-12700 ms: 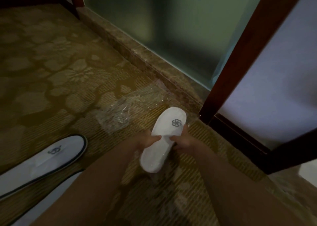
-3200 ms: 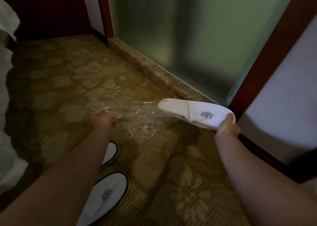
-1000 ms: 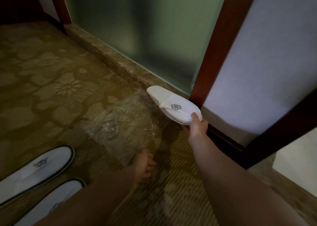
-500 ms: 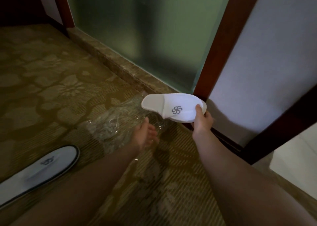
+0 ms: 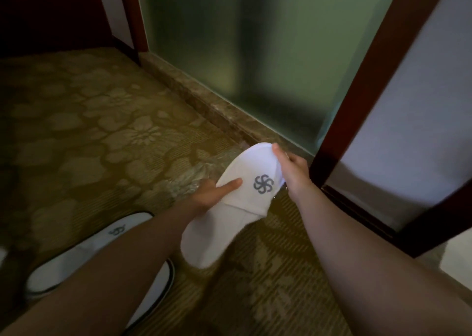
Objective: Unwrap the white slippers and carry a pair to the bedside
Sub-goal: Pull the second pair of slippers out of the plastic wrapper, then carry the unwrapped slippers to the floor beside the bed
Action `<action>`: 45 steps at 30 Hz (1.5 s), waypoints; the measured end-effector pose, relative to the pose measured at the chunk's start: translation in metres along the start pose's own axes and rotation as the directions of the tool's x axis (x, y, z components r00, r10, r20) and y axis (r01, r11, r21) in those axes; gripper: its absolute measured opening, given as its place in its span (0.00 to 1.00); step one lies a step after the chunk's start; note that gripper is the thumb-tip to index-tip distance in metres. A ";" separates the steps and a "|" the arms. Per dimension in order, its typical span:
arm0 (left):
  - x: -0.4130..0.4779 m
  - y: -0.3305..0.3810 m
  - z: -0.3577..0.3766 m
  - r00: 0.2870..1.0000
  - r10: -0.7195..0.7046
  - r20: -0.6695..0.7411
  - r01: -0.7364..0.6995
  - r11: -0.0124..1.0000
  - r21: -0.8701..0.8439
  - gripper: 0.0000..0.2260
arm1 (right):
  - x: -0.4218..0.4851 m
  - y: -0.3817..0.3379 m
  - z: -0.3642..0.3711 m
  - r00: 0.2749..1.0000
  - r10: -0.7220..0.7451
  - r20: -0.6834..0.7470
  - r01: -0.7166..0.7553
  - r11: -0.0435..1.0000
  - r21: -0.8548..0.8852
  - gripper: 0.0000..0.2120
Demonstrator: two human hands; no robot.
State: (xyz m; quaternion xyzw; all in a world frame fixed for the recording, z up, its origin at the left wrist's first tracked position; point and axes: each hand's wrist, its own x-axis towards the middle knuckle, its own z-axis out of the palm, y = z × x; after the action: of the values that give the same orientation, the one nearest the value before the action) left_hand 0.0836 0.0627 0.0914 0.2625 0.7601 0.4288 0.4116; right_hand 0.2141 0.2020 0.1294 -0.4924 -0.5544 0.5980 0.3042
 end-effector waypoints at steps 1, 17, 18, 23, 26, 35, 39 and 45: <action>-0.002 -0.001 -0.004 0.999 -0.019 0.038 0.021 0.998 -0.057 0.28 | -0.002 -0.002 0.008 1.000 0.019 0.022 -0.019 1.000 -0.019 0.14; 0.017 -0.024 -0.048 0.890 -0.247 -0.383 -0.059 0.771 -0.635 0.32 | -0.017 0.020 0.113 0.935 0.000 0.354 0.014 0.999 -0.037 0.11; 0.018 -0.027 -0.050 0.892 -0.262 -0.369 -0.050 0.752 -0.657 0.32 | -0.016 0.024 0.116 0.934 0.016 0.356 0.006 0.998 -0.061 0.10; 0.024 -0.043 -0.055 0.888 -0.244 -0.390 -0.031 0.814 -0.580 0.29 | -0.015 0.035 0.127 0.928 0.184 0.324 -0.176 0.983 -0.054 0.08; 0.026 -0.054 -0.056 0.914 -0.220 -0.341 0.020 0.863 -0.504 0.29 | -0.012 0.044 0.130 0.902 0.238 0.361 -0.233 0.971 -0.057 0.09; 0.022 -0.095 -0.063 0.925 -0.332 -0.184 0.160 0.780 -0.605 0.33 | -0.023 0.068 0.151 0.958 0.161 0.237 -0.168 0.986 0.008 0.09; -0.009 -0.119 -0.064 0.857 -0.477 -0.194 0.252 0.716 -0.651 0.32 | -0.045 0.083 0.149 0.987 0.086 0.137 -0.075 0.994 -0.085 0.07; -0.075 -0.103 -0.098 0.816 -0.545 -0.194 0.320 0.704 -0.634 0.28 | -0.104 0.074 0.115 0.979 0.068 0.190 -0.024 0.974 -0.223 0.08</action>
State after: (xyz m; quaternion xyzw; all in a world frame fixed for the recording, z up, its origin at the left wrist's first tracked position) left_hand 0.0346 -0.0877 0.0612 -0.1488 0.6978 0.5672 0.4113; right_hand 0.1551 0.0502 0.0725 -0.4743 -0.6330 0.5856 0.1777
